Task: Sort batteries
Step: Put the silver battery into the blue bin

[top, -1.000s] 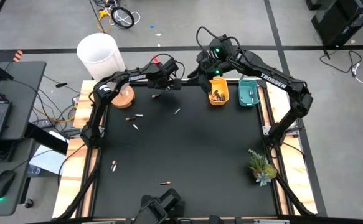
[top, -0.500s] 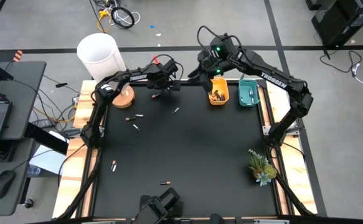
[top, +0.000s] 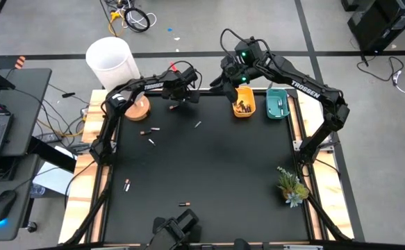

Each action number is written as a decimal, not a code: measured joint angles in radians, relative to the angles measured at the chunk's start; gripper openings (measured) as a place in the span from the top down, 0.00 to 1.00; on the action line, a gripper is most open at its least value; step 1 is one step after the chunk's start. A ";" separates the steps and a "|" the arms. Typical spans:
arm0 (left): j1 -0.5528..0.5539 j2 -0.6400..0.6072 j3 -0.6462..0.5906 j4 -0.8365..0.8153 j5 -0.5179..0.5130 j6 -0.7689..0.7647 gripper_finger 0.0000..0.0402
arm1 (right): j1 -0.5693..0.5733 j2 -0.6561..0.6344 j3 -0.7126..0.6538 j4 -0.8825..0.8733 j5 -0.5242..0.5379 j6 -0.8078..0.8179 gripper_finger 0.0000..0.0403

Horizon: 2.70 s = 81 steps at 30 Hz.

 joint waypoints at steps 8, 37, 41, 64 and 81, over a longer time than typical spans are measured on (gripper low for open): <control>0.000 0.000 -0.002 0.005 -0.024 0.044 0.66 | 0.000 0.000 0.000 -0.002 0.000 0.016 0.61; 0.004 -0.001 -0.002 0.010 0.110 0.262 0.98 | -0.005 0.000 0.000 -0.006 0.000 0.018 0.61; -0.006 -0.001 -0.002 -0.006 0.115 0.261 0.95 | -0.005 0.000 0.000 -0.006 0.000 0.027 0.61; -0.047 0.010 -0.004 -0.062 0.141 0.440 0.93 | -0.001 0.000 0.000 -0.006 -0.001 0.040 0.61; -0.079 0.018 0.214 -0.250 0.222 0.594 0.99 | -0.055 -0.031 0.000 -0.058 0.054 0.022 0.61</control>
